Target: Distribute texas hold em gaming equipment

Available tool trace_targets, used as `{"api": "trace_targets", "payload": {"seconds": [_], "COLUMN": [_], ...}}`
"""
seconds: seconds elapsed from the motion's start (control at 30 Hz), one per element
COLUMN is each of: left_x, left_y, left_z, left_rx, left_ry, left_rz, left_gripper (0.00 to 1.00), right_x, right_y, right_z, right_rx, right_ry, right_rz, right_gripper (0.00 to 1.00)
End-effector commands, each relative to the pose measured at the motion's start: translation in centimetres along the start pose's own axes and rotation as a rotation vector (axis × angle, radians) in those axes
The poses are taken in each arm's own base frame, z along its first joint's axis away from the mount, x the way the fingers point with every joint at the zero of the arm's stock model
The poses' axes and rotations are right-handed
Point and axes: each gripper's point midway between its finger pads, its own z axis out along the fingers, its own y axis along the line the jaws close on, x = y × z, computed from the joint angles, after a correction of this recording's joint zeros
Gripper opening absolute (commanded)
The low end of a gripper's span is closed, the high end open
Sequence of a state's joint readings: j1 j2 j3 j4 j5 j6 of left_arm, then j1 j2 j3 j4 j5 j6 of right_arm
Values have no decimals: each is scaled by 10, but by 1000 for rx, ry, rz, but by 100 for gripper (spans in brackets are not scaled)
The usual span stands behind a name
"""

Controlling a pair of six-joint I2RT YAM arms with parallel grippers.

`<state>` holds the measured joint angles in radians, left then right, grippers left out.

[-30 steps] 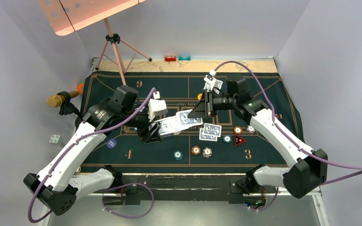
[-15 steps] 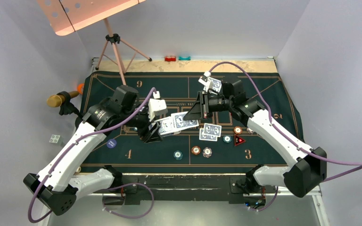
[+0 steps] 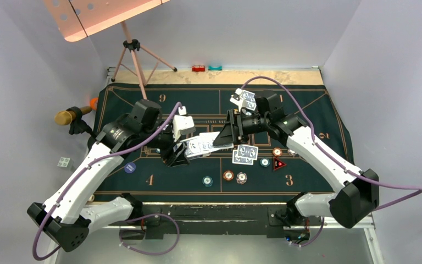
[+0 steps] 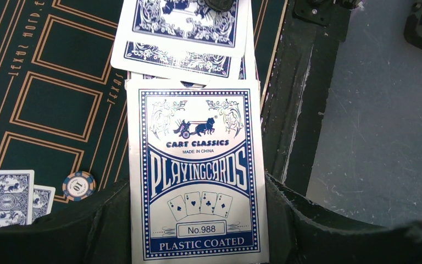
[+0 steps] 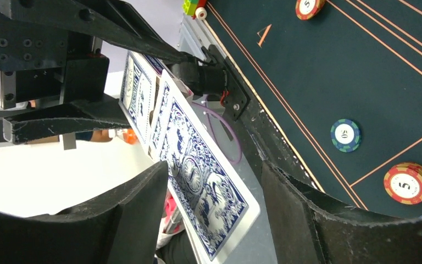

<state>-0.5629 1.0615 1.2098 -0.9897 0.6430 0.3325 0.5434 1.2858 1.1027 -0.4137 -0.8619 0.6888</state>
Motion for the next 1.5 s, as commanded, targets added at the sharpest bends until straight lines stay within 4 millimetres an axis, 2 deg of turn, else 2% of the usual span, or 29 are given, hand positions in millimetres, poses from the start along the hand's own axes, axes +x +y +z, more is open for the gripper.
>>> {"api": "trace_targets", "payload": {"seconds": [0.0, 0.3, 0.5, 0.73, 0.97, 1.17, 1.3, 1.47], "left_x": [-24, -24, -23, -23, -23, -23, -23, -23], "left_y": [-3, -3, -4, -5, -5, -6, -6, -6], "left_z": [-13, -14, -15, -15, -15, -15, -15, -15], "left_rx": [-9, -10, -11, -9, -7, -5, -3, -3], "left_ry": [-87, -92, -93, -95, -93, -95, -96, -93], "left_rz": [63, 62, 62, 63, 60, 61, 60, 61], "left_gripper": [0, 0, 0, 0, 0, 0, 0, 0], "right_x": [0, 5, 6, -1, -5, -15, -24, -30], "right_y": [14, 20, 14, 15, 18, 11, 7, 11], "right_z": [-9, -18, -25, -36, -39, -44, -48, -52], "right_rx": [4, 24, 79, 93, 88, 141, 171, 163], "right_ry": [10, 5, 9, -22, -32, -77, -114, -141], "right_rz": [-57, -68, -80, -94, -108, -120, -127, -134], "right_gripper": [68, 64, 63, 61, 59, 56, 52, 40]}}
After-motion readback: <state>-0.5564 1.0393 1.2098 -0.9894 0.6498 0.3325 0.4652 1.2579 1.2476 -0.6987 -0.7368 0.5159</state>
